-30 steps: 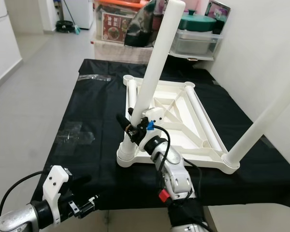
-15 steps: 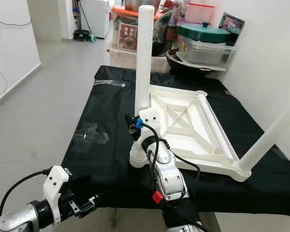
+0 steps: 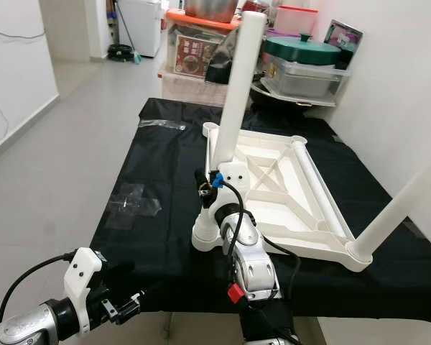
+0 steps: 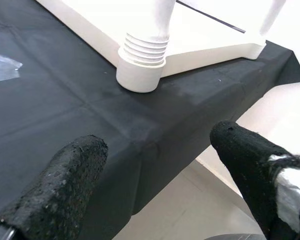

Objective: Building children table

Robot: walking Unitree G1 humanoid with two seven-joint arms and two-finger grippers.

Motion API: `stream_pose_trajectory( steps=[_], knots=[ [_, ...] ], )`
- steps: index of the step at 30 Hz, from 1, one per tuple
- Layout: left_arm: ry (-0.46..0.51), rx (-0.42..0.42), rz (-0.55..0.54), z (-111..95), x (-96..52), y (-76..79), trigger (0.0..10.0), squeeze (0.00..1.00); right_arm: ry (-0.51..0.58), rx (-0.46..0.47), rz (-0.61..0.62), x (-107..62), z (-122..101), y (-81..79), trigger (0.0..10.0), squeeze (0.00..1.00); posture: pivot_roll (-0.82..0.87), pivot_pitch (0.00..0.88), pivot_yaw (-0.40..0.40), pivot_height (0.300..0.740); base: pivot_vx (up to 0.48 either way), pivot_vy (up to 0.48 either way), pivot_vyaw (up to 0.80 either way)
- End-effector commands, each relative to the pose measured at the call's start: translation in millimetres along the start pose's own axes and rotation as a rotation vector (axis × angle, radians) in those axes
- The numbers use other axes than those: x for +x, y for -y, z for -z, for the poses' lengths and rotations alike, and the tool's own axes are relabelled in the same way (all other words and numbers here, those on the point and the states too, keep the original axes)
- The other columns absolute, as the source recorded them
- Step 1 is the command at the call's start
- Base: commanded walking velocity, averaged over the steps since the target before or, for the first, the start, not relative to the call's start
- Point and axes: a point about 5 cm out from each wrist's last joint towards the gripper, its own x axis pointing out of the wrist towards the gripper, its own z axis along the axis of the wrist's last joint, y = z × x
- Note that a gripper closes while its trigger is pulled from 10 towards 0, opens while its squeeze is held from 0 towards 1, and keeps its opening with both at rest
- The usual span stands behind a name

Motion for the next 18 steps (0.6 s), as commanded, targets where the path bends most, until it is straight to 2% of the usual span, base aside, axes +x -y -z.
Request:
stream_pose_trajectory(
  steps=[1, 2, 3, 5, 6, 9, 15, 16, 18],
  knots=[
    [-0.006, 0.006, 0.010, 1.8, 0.8, 0.4, 10.0, 0.00, -0.104, 0.065, -0.046, -5.2, 25.9, -0.9, 0.0, 0.00, 0.07, 0.000, -0.122, 0.740, 0.000, 0.000, 0.00],
    [-0.007, 0.007, 0.011, 1.9, 0.9, 0.3, 10.0, 0.00, -0.076, 0.059, -0.165, -6.1, 21.1, -8.4, 0.0, 0.00, 0.07, 0.000, -0.122, 0.740, 0.000, 0.000, 0.00],
    [-0.007, 0.007, 0.011, 1.9, 0.9, 0.3, 10.0, 0.00, -0.076, 0.059, -0.165, -6.1, 21.1, -8.4, 0.0, 0.00, 0.07, 0.000, -0.122, 0.740, 0.000, 0.000, 0.00],
    [-0.009, 0.010, 0.014, 1.9, 1.3, -0.3, 10.0, 0.00, -0.053, 0.003, -0.395, -11.5, 13.2, -18.8, 0.0, 0.00, 0.07, 0.000, -0.124, 0.740, 0.000, 0.000, 0.00],
    [-0.009, 0.010, 0.014, 1.9, 1.3, -0.3, 10.0, 0.00, -0.053, 0.003, -0.395, -11.5, 13.2, -18.8, 0.0, 0.00, 0.07, 0.000, -0.124, 0.740, 0.000, 0.000, 0.00],
    [-0.010, 0.011, 0.013, 2.0, 1.8, -0.5, 10.0, 0.00, -0.100, -0.092, -0.605, -19.1, 15.2, -23.5, 0.0, 0.00, 0.08, 0.000, -0.131, 0.740, 0.000, 0.000, 0.00],
    [-0.011, 0.009, 0.012, 2.4, 1.9, 0.2, 10.0, 0.00, -0.148, -0.145, -0.739, -24.1, 22.6, -23.7, 0.0, 0.00, 0.08, 0.000, -0.134, 0.740, 0.000, 0.000, 0.00],
    [-0.011, 0.010, 0.014, 2.0, 2.0, 1.1, 10.0, 0.00, -0.168, -0.145, -0.816, -23.6, 26.1, -20.9, 0.0, 0.00, 0.09, 0.000, -0.138, 0.740, 0.000, 0.000, 0.00],
    [-0.011, 0.010, 0.014, 2.0, 2.0, 1.1, 10.0, 0.00, -0.168, -0.145, -0.816, -23.6, 26.1, -20.9, 0.0, 0.00, 0.09, 0.000, -0.138, 0.740, 0.000, 0.000, 0.00]
  ],
)
